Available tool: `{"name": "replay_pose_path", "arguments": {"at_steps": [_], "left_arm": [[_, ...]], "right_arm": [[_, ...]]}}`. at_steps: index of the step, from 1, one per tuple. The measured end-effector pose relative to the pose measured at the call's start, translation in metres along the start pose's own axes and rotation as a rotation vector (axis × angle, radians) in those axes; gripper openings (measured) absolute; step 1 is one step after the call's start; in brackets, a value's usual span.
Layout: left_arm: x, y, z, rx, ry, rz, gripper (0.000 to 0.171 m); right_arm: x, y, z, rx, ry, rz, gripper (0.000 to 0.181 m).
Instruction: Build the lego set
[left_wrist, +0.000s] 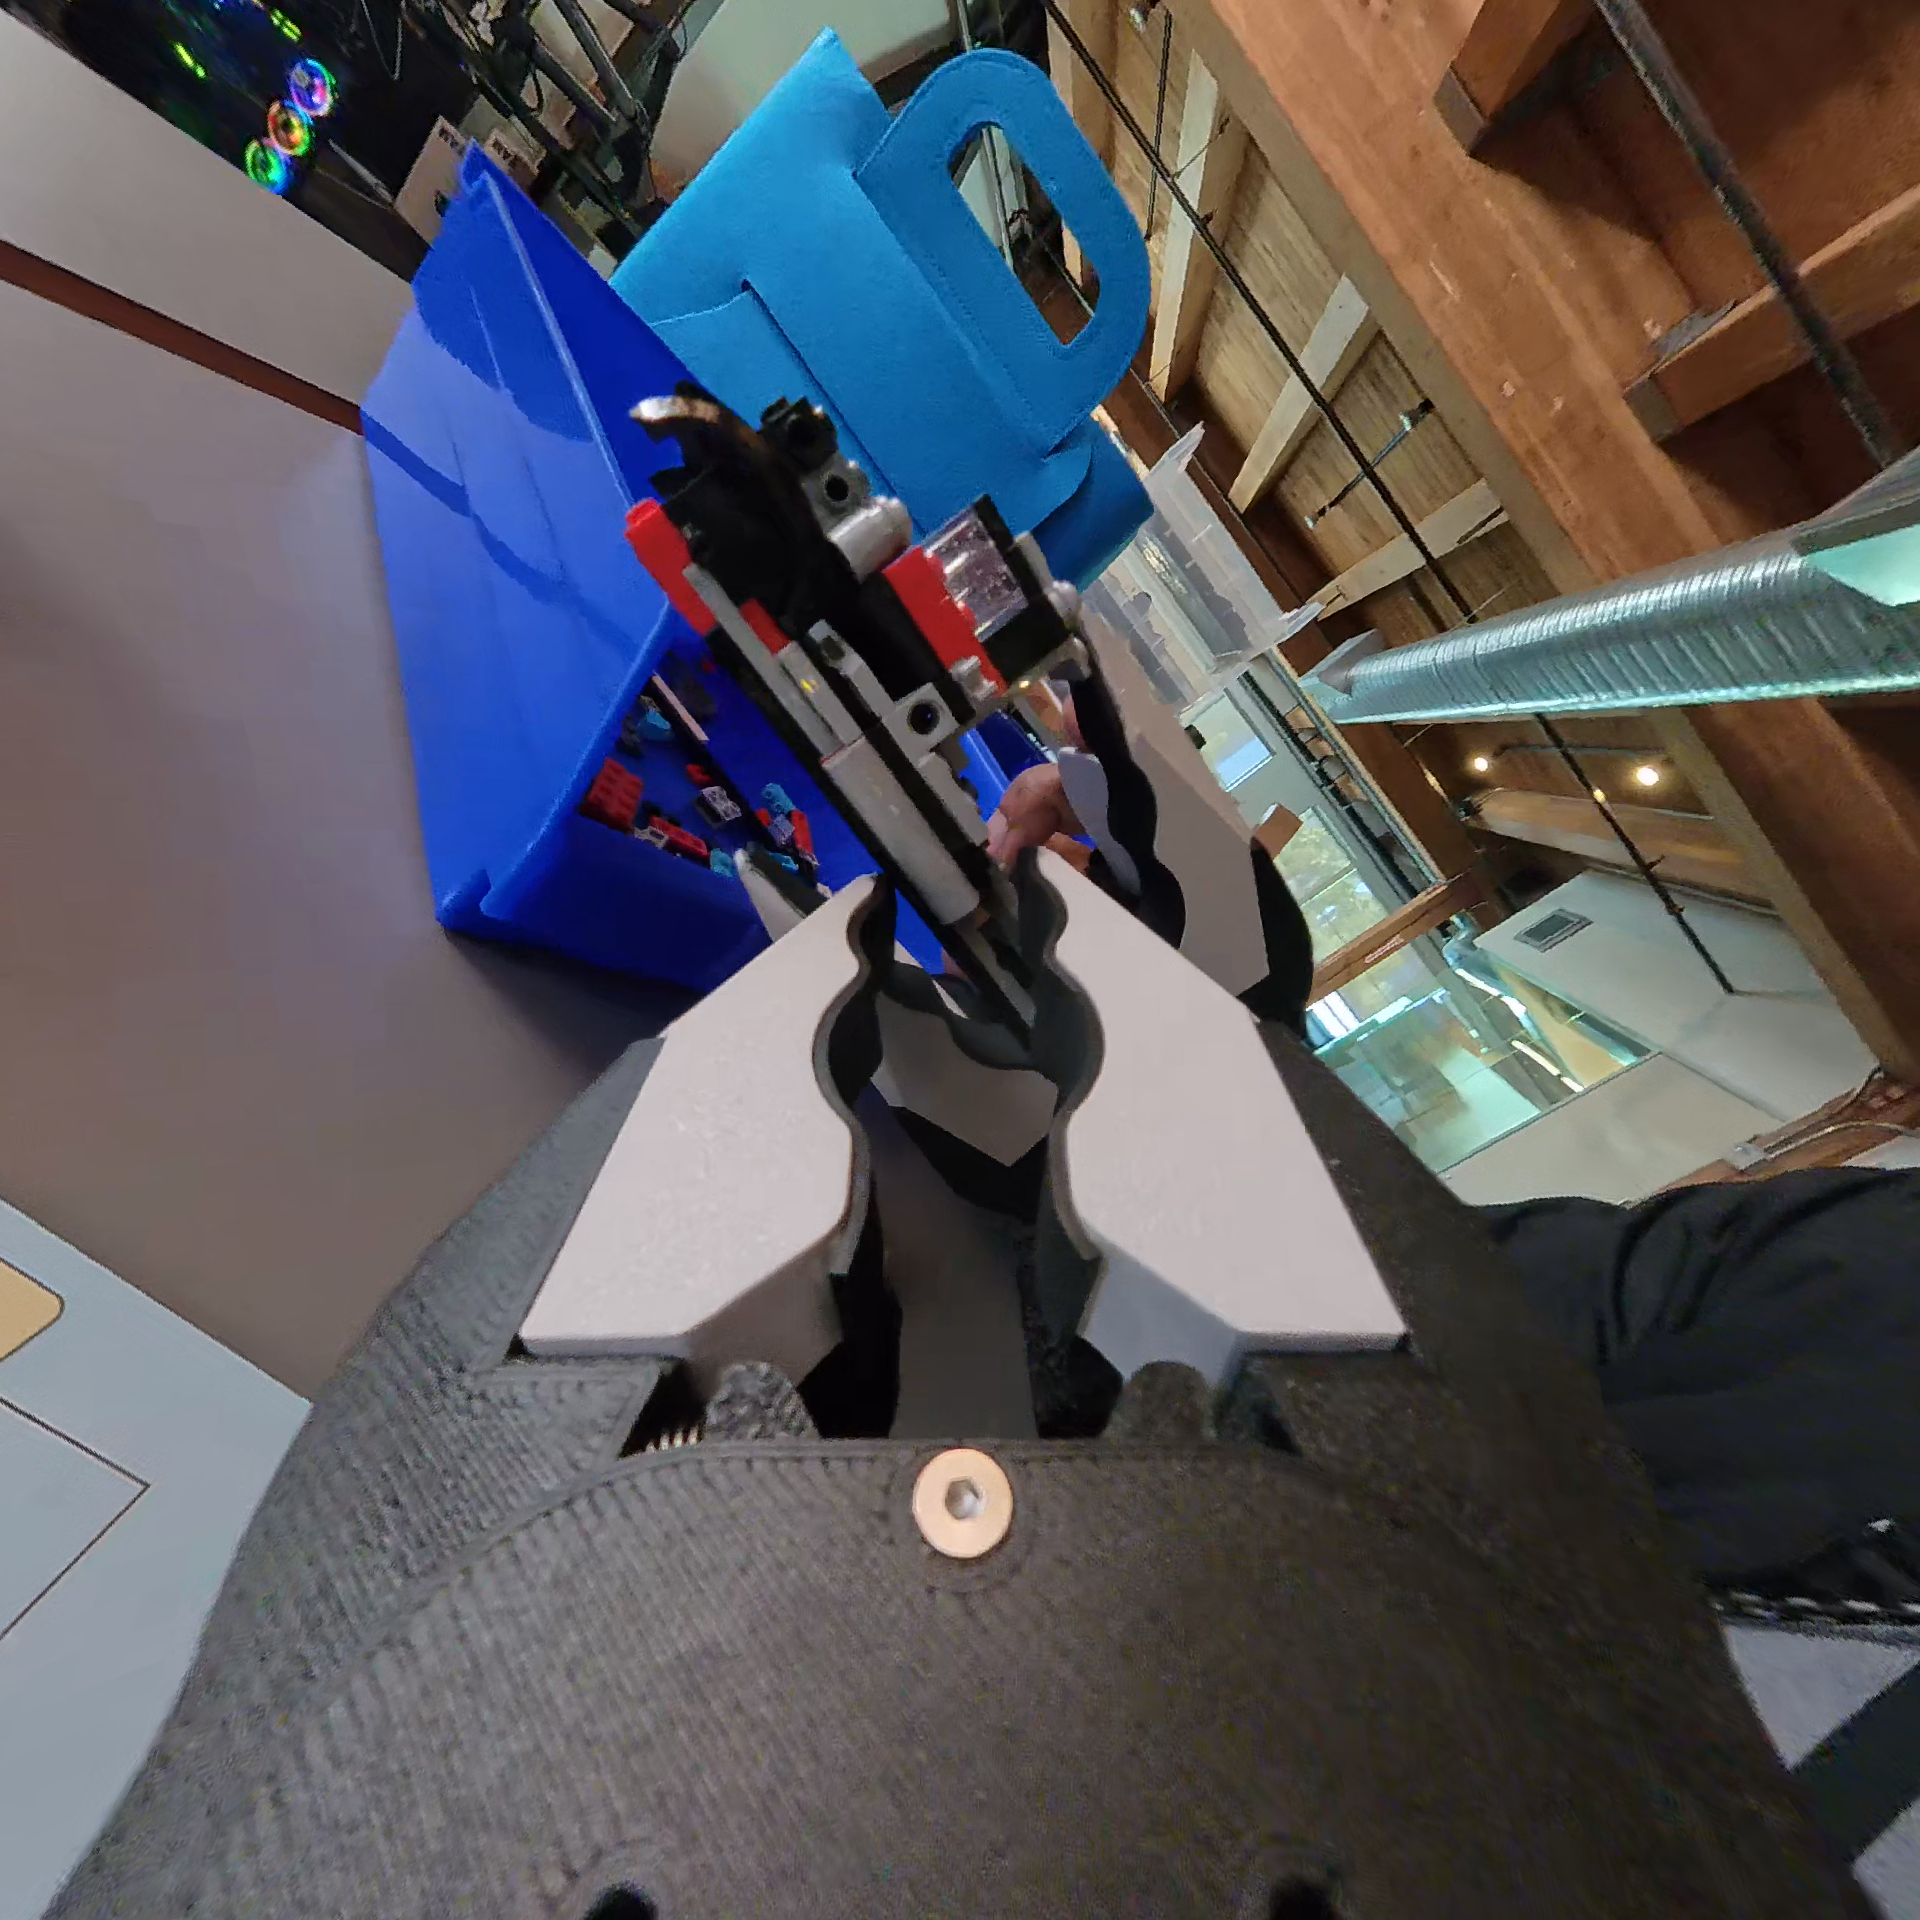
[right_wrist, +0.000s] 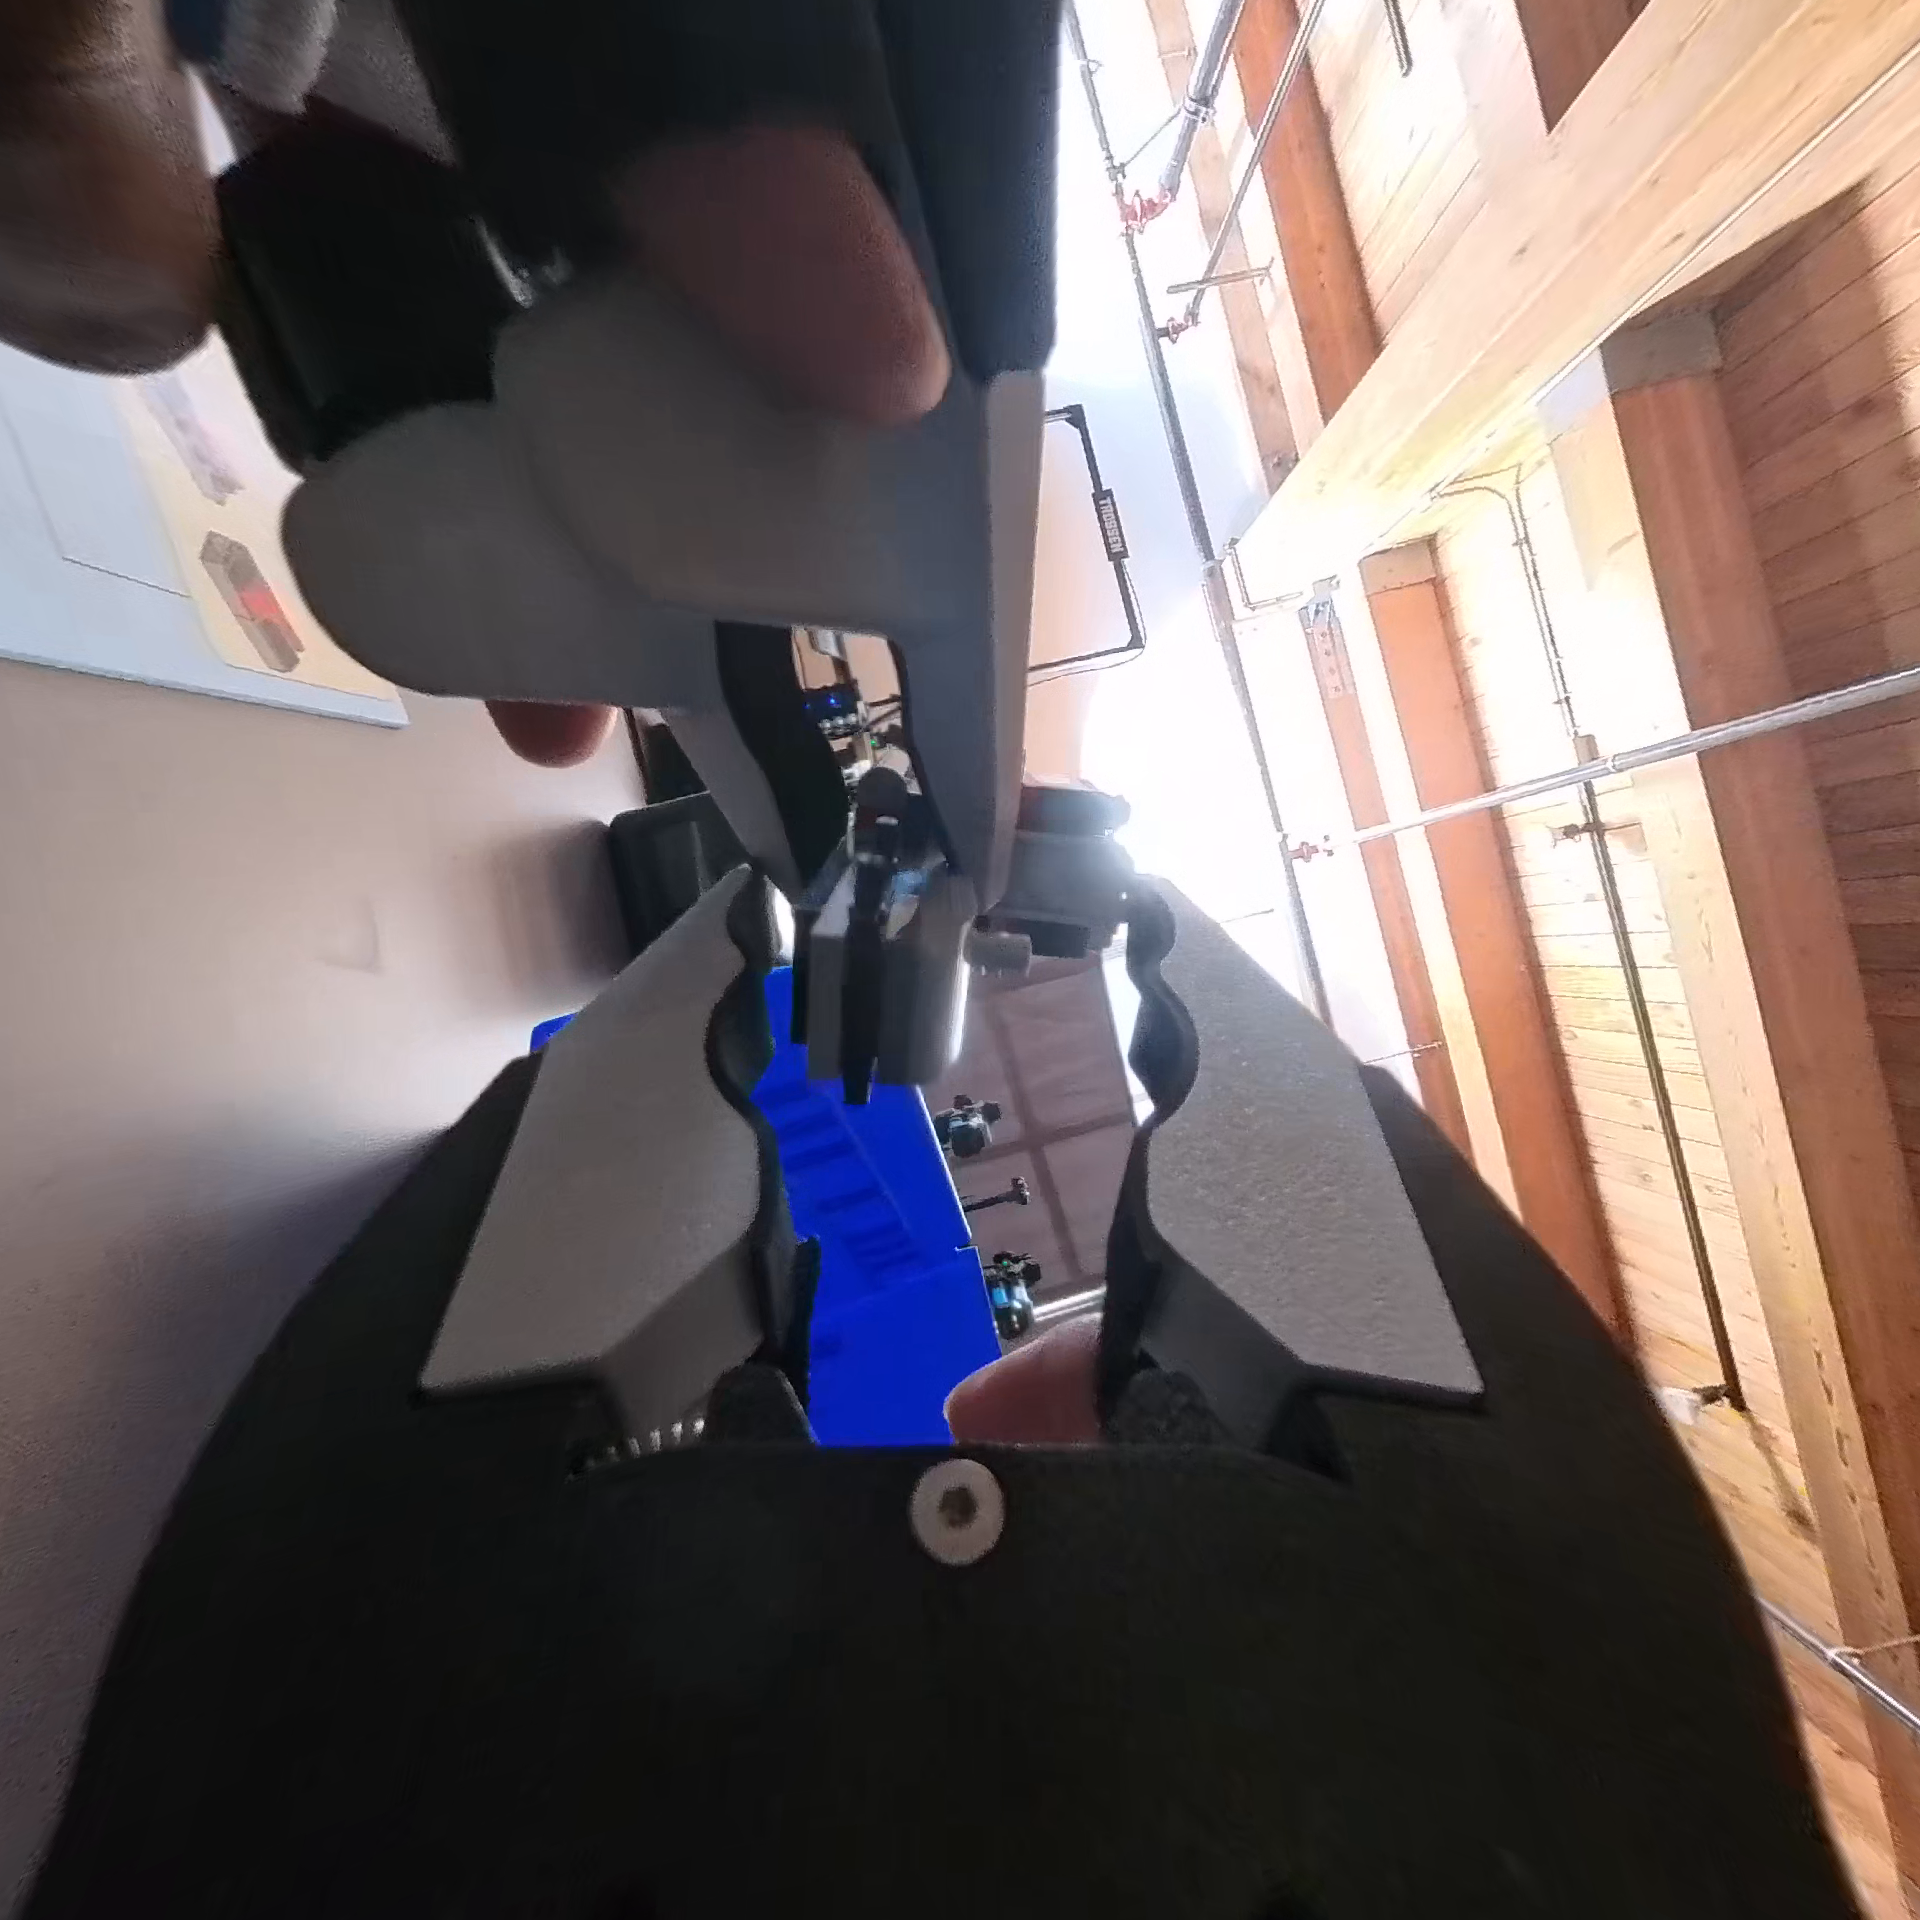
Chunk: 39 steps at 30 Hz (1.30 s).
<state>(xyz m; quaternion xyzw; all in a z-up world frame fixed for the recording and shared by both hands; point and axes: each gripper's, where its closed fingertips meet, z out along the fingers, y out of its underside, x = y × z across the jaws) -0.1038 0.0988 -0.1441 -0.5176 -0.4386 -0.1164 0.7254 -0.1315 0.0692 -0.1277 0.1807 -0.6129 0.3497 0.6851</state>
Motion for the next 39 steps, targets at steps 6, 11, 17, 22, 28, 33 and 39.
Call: {"name": "replay_pose_path", "arguments": {"at_steps": [6,11,17,22,28,33,39], "left_arm": [[-0.004,-0.004,-0.002,0.030,0.002,-0.056,0.024],[-0.007,-0.004,-0.002,0.042,-0.005,-0.037,0.023],[-0.008,-0.014,-0.008,0.107,0.062,-0.141,0.021],[-0.012,-0.026,-0.017,0.167,0.108,-0.230,0.022],[-0.013,-0.036,-0.024,0.179,0.070,-0.160,0.022],[-0.004,-0.036,-0.022,0.148,0.025,0.006,0.021],[0.022,-0.035,-0.019,0.151,0.134,0.112,0.021]], "right_arm": [[0.000,0.002,0.000,-0.008,0.009,-0.014,0.069],[-0.003,0.002,-0.001,-0.010,0.003,-0.010,0.070],[-0.002,0.004,-0.002,-0.022,-0.025,0.110,0.070],[-0.005,0.011,-0.002,-0.061,-0.108,0.310,0.071],[0.007,0.016,-0.004,-0.098,-0.222,0.674,0.071],[0.025,0.007,-0.009,-0.050,-0.365,1.109,0.070],[0.050,-0.011,-0.021,0.133,-0.576,1.737,0.070]]}}
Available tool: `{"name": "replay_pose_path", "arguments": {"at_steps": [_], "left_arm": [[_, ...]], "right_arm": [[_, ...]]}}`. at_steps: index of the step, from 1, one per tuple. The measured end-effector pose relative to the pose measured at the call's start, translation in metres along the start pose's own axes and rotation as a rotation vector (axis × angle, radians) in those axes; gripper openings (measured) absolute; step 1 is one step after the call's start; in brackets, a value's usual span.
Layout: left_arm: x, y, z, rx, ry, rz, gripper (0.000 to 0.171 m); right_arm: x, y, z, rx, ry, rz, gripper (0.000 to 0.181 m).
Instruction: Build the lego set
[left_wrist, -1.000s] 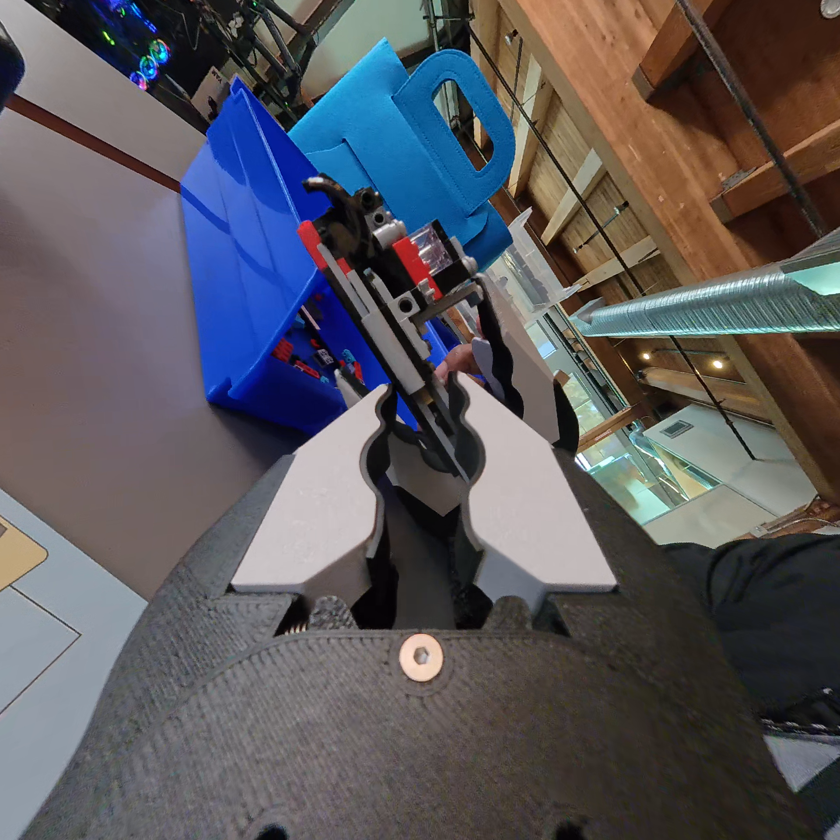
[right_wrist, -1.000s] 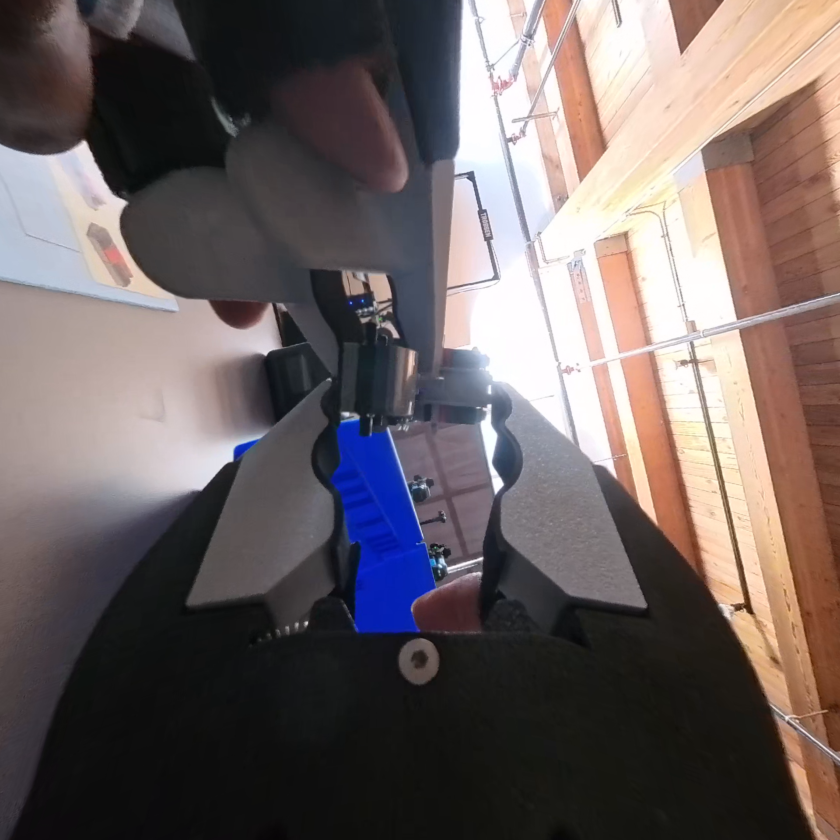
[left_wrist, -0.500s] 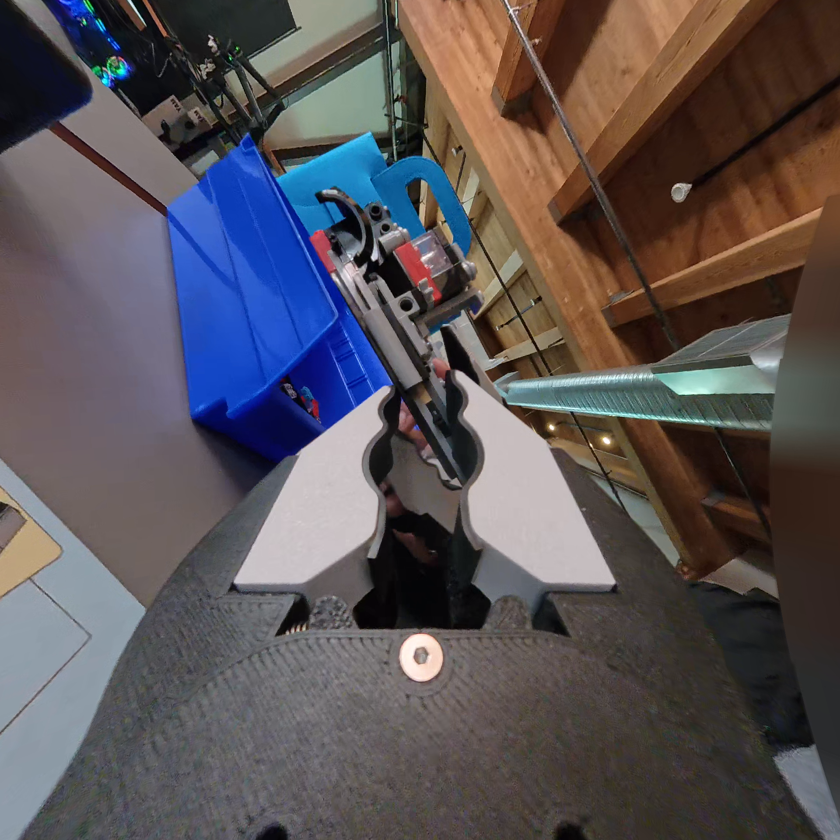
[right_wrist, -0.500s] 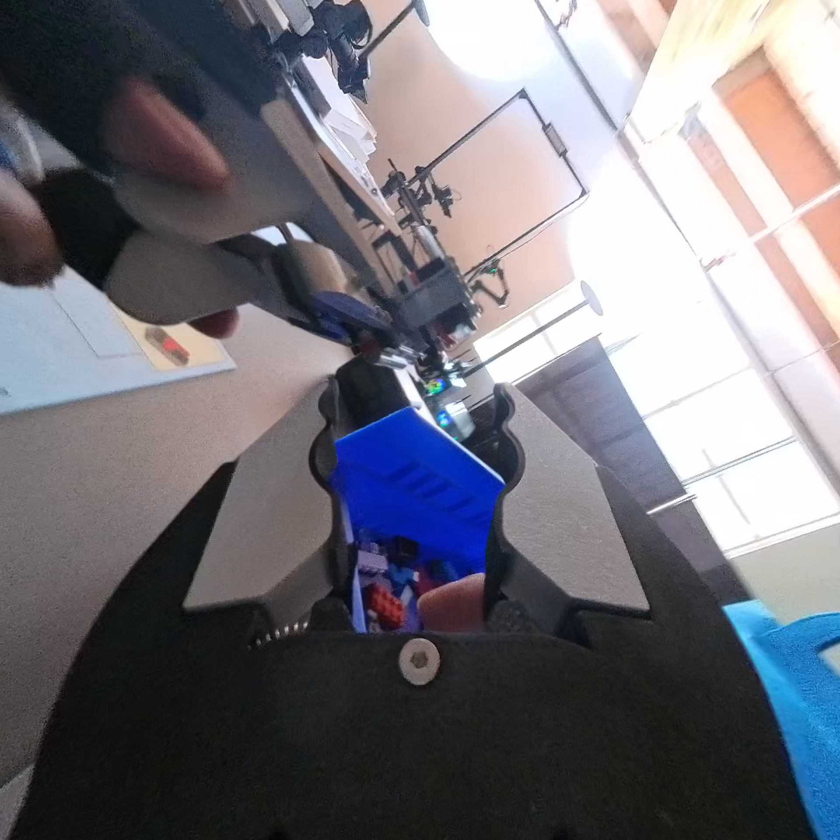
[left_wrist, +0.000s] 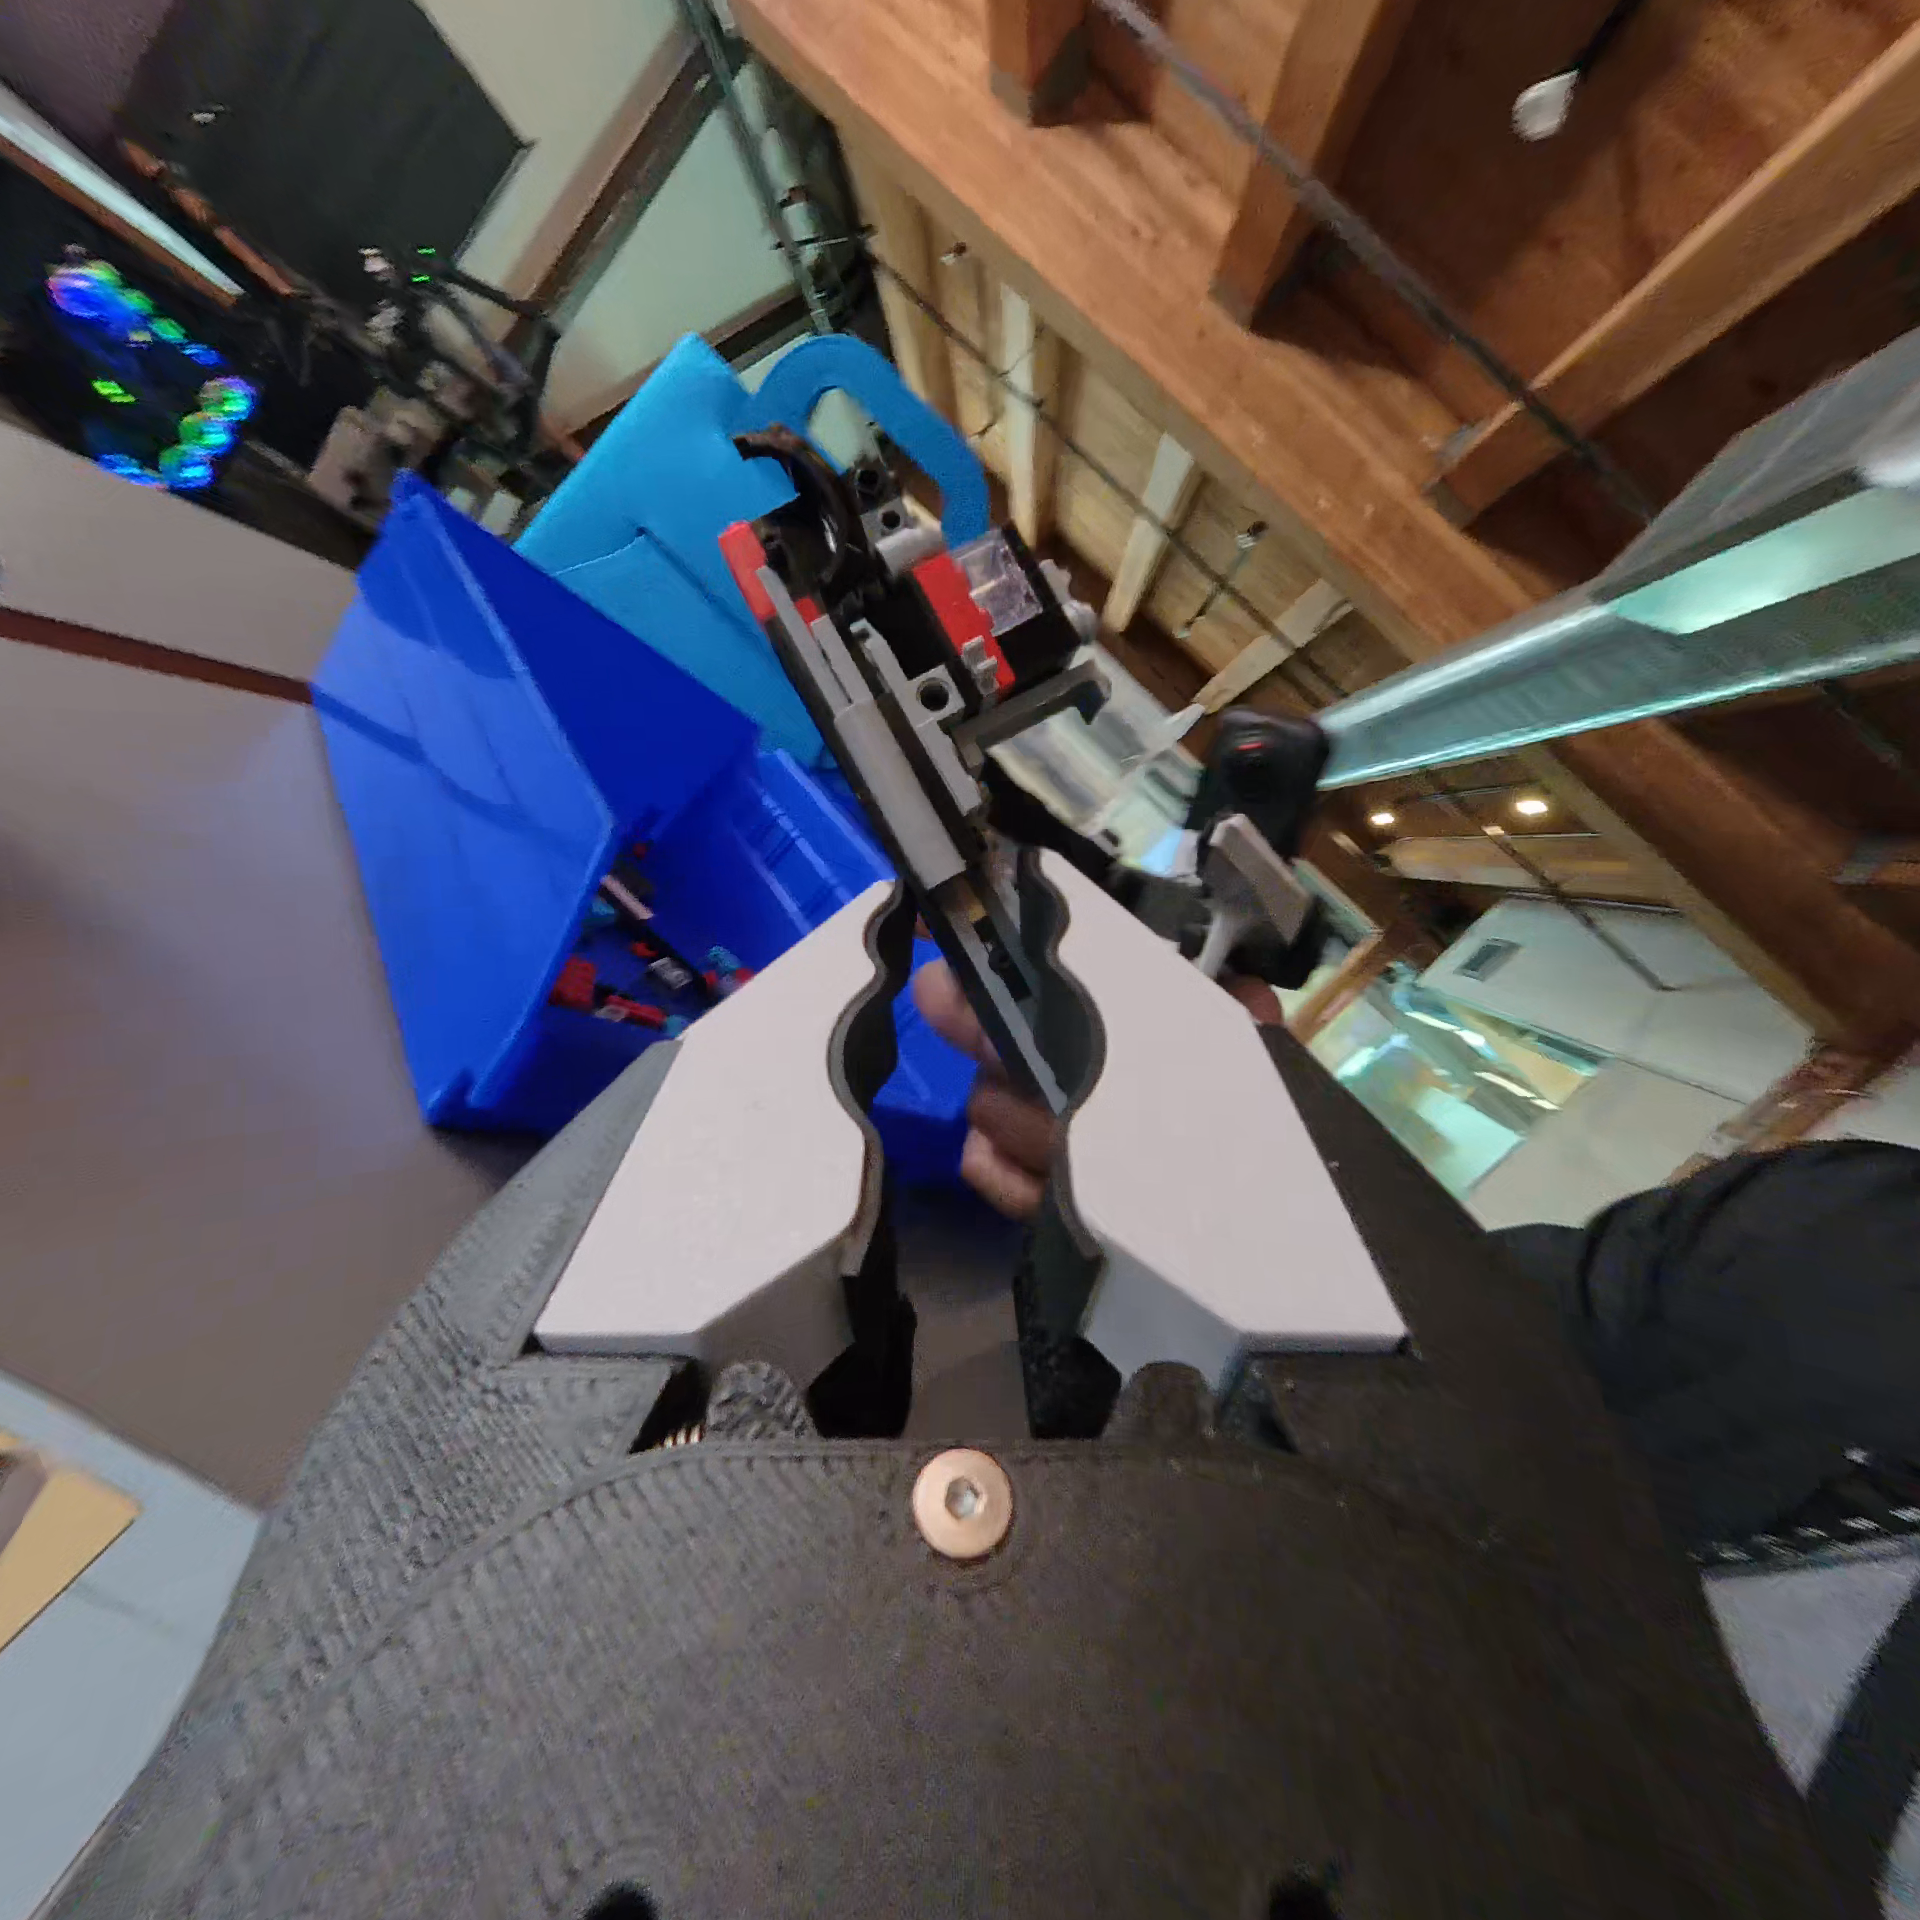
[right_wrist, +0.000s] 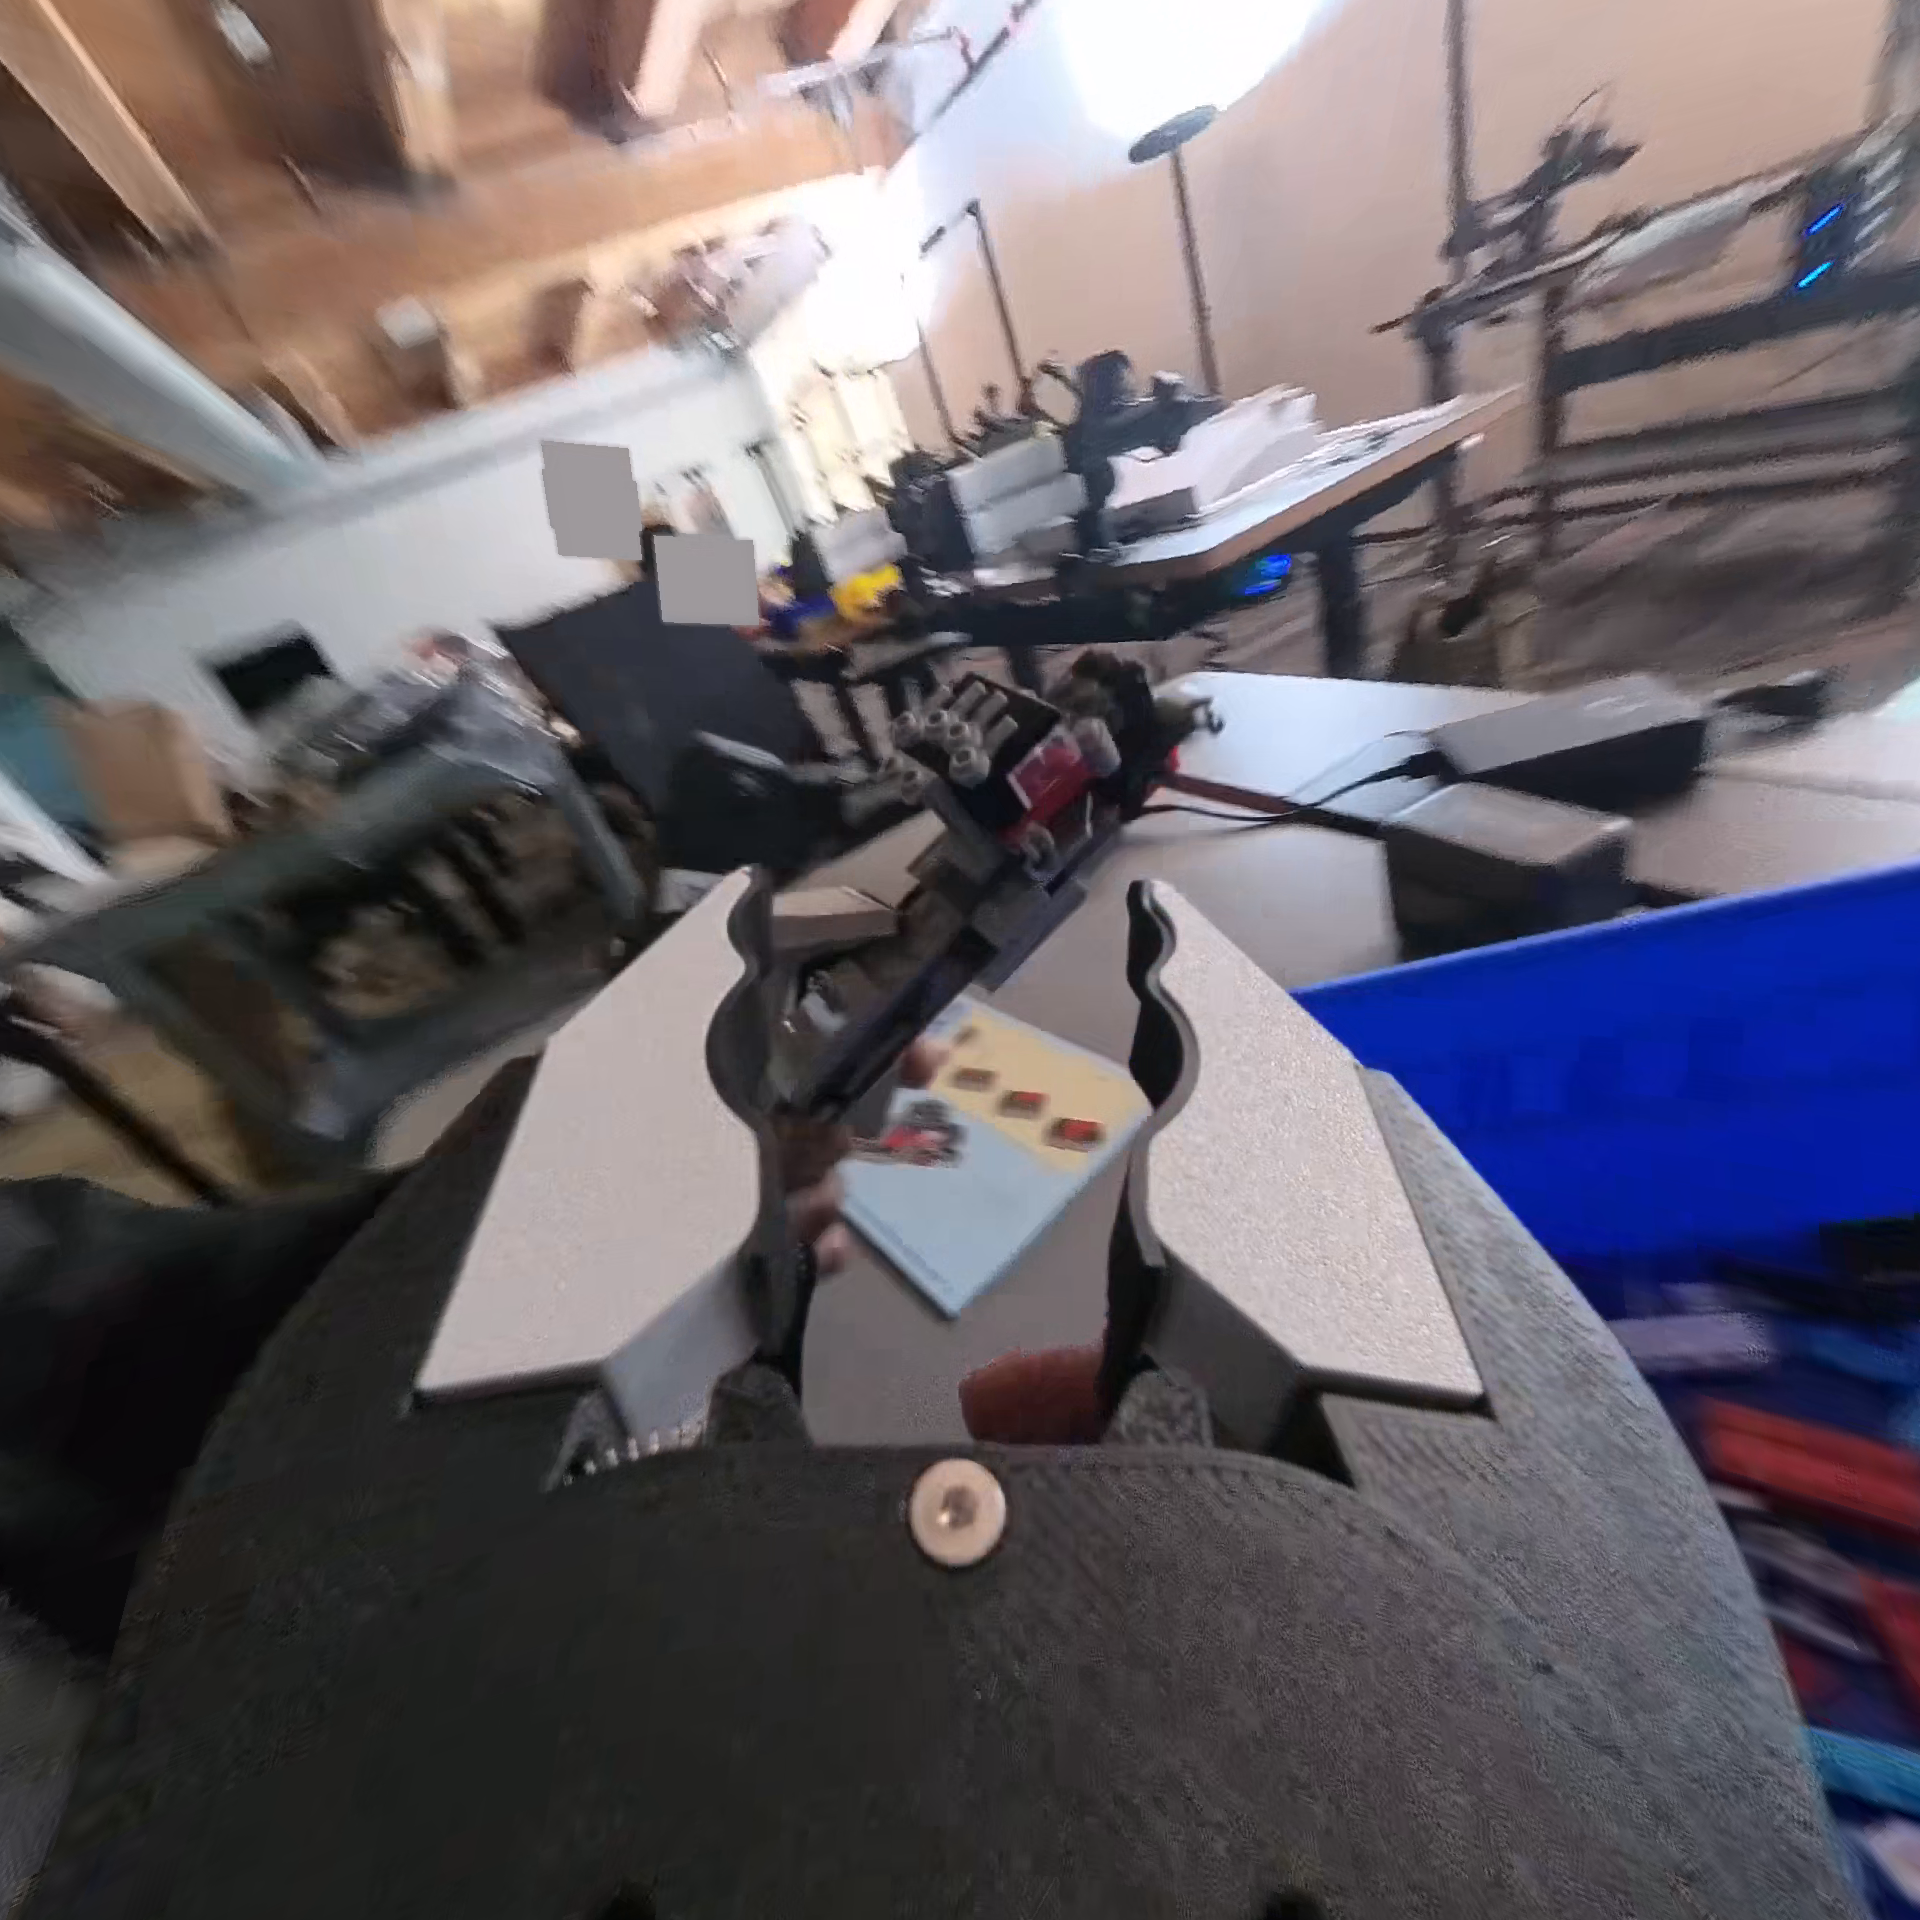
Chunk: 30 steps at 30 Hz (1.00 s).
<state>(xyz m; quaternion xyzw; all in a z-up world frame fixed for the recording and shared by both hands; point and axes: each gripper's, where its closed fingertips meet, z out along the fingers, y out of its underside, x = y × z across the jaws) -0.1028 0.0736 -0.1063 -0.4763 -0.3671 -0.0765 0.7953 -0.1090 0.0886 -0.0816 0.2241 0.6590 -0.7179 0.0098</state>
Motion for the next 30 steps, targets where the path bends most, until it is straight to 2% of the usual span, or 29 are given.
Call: {"name": "replay_pose_path", "arguments": {"at_steps": [4,7,11,15,20,23,30], "left_arm": [[0.018,-0.004,0.000,0.039,0.169,-0.119,0.021],[0.022,-0.001,0.001,0.035,0.209,-0.161,0.020],[0.024,0.002,0.002,0.038,0.244,-0.202,0.021],[0.026,0.005,0.004,0.023,0.244,-0.178,0.021],[0.026,0.013,0.007,-0.028,0.209,-0.093,0.021],[0.024,0.019,0.009,-0.060,0.182,-0.057,0.021],[0.017,0.021,0.007,-0.126,0.127,-0.030,0.021]], "right_arm": [[-0.006,-0.003,-0.004,0.059,-0.127,0.276,0.069],[-0.007,-0.002,-0.004,0.078,-0.188,0.428,0.068],[-0.008,0.004,-0.001,0.074,-0.233,0.538,0.057],[-0.006,0.011,0.000,0.064,-0.240,0.571,0.045],[-0.005,0.015,0.001,0.059,-0.250,0.570,0.039],[-0.005,0.018,0.001,0.055,-0.248,0.542,0.025],[-0.002,0.021,0.001,0.050,-0.219,0.451,0.023]]}}
